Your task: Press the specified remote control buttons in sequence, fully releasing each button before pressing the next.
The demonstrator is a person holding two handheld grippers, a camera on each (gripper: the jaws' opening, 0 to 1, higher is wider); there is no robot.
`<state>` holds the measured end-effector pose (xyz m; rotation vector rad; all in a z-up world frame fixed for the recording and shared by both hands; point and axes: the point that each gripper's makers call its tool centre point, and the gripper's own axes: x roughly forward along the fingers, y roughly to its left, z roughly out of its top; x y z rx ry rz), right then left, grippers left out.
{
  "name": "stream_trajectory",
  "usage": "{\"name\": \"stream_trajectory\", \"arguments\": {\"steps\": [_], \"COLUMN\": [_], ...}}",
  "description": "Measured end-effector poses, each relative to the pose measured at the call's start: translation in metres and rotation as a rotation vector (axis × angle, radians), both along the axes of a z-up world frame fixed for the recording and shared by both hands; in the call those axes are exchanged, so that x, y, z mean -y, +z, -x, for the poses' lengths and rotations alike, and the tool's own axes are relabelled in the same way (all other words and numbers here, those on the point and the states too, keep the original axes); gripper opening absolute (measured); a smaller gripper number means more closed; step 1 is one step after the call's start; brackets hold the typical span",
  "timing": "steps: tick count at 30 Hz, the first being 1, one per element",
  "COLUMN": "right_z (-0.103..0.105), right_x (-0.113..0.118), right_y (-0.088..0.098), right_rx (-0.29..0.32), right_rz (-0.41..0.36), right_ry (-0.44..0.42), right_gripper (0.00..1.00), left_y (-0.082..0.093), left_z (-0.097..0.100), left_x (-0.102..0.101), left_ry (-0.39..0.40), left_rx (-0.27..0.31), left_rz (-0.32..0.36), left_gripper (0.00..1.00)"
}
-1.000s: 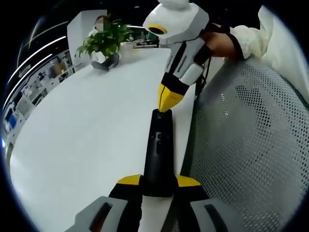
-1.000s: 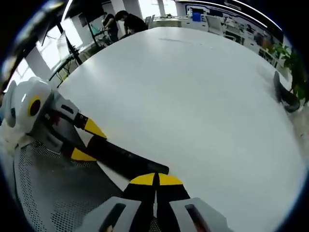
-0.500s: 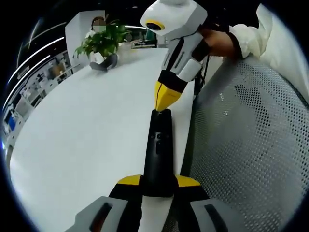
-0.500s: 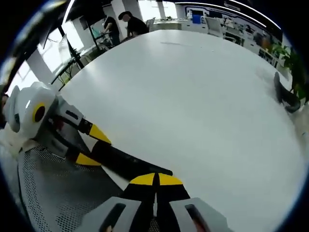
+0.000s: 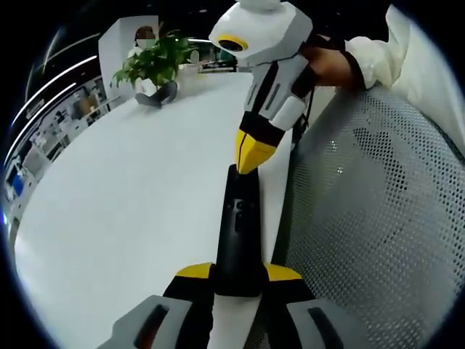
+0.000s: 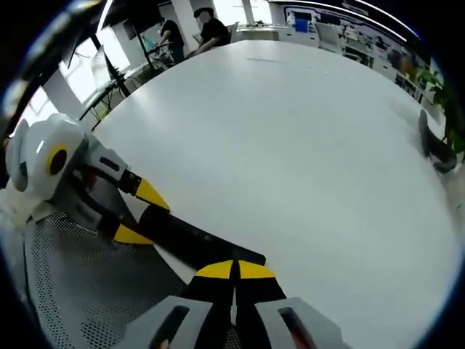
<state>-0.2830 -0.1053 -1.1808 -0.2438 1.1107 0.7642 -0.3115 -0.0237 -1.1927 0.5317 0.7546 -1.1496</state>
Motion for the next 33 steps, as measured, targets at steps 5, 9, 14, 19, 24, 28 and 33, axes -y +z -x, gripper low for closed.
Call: {"name": "stream_trajectory", "arguments": {"steps": [5,9,14,19,24,28,33], "right_z": [-0.0001,0.0000,0.0003,0.0009,-0.0005,0.0026,0.0028], "right_x": [0.0005,0.0002,0.0002,0.0002,0.0005,-0.0019,-0.0057], "right_y": [-0.0007,-0.0010,-0.0007,-0.0004,-0.0008,-0.0006,0.0019], "right_rx": [0.007,0.012,0.003,-0.012,-0.056,-0.058,-0.069], "right_rz": [0.003,0.006,-0.004,-0.014,-0.021,-0.028,-0.052], "right_ry": [0.005,0.007,-0.001,-0.014,-0.047,-0.040,-0.045], "right_gripper": [0.00,0.00,0.00,0.00,0.00,0.00,0.00], "left_y": [0.0002,0.0001,-0.0003,-0.0006,-0.0010,-0.0011,-0.0005], "left_z": [0.0001,0.0000,0.0005,0.0008,0.0014,0.0016,0.0021], "left_x": [0.0005,0.0001,-0.0011,-0.0014,-0.0008,-0.0003,0.0009], "left_ry": [0.001,0.008,0.007,-0.002,-0.015,-0.019,-0.040], "left_rx": [0.000,-0.002,-0.003,0.000,0.010,0.010,0.023], "left_rz": [0.000,-0.002,-0.004,0.003,0.006,0.008,0.007], "left_gripper": [0.25,0.25,0.25,0.25,0.24,0.24,0.24]}}
